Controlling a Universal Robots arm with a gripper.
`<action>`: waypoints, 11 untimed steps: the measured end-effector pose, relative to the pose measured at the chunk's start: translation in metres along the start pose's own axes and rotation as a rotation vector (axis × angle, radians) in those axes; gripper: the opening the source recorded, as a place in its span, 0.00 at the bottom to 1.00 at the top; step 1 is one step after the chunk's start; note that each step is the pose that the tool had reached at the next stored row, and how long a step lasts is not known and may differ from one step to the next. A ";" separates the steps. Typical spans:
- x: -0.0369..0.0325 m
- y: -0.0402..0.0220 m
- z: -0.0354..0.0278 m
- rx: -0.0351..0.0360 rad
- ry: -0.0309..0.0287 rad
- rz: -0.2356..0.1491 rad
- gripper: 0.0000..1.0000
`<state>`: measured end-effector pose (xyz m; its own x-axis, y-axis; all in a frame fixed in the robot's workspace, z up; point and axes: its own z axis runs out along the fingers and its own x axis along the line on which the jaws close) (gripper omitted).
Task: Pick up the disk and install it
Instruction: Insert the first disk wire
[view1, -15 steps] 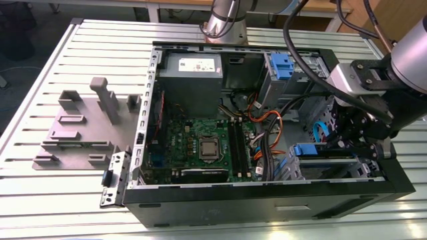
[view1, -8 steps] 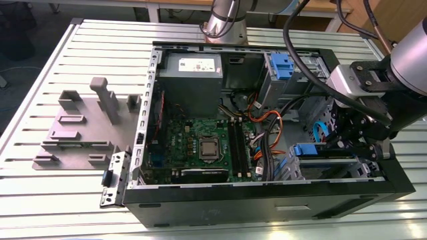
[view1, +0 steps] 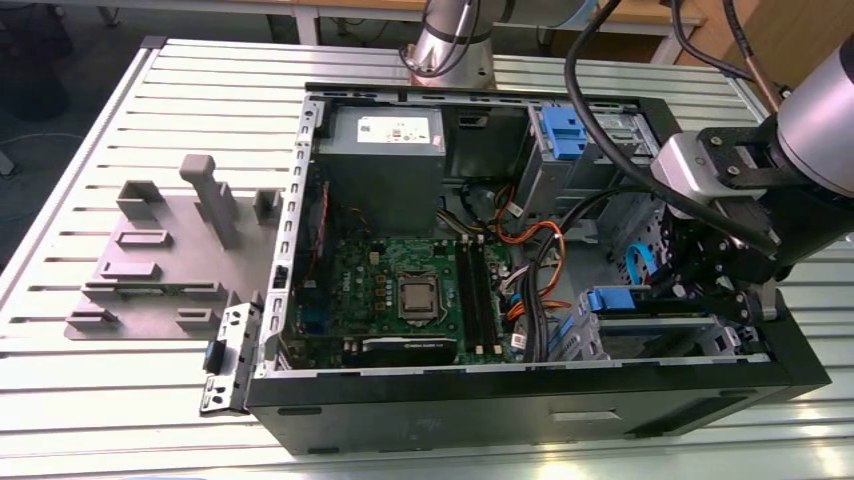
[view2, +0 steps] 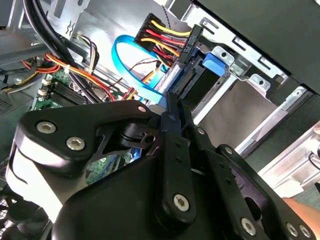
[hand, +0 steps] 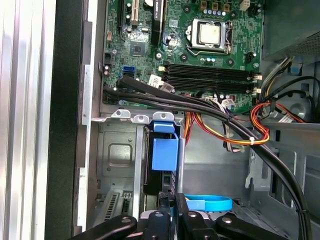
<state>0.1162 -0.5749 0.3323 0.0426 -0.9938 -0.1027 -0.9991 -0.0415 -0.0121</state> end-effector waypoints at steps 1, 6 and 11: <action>0.0000 0.0000 0.0001 0.0000 0.0002 0.000 0.16; 0.0002 0.0000 0.0020 0.0000 0.0002 0.000 0.16; 0.0003 0.0000 0.0031 0.0000 0.0004 0.000 0.16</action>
<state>0.1162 -0.5750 0.3292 0.0426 -0.9938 -0.1023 -0.9991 -0.0416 -0.0122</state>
